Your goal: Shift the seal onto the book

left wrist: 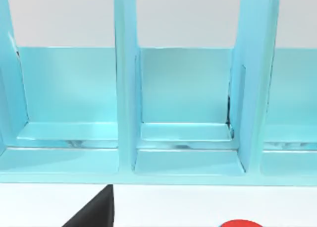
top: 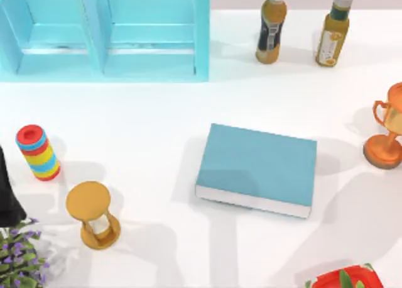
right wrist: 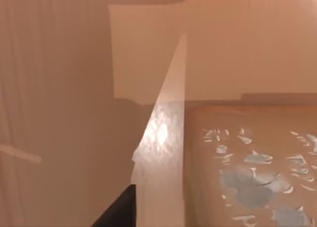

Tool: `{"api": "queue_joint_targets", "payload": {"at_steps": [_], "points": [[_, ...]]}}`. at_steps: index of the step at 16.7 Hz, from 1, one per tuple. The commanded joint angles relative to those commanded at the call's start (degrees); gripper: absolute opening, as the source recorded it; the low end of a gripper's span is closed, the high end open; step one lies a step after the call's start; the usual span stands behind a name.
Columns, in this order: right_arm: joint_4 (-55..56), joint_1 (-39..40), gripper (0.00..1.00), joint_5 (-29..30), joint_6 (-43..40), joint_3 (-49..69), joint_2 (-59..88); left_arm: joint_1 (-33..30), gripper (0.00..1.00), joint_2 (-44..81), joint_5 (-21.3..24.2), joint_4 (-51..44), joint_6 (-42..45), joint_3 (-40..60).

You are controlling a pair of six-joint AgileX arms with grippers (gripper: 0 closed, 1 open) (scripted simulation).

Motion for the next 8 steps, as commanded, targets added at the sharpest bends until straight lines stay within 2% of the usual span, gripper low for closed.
{"api": "queue_joint_targets", "payload": {"at_steps": [8], "points": [[0.00, 0.00, 0.10, 0.00, 0.00, 0.00, 0.00, 0.00, 1.00, 0.00, 0.00, 0.00, 0.00, 0.00]]}}
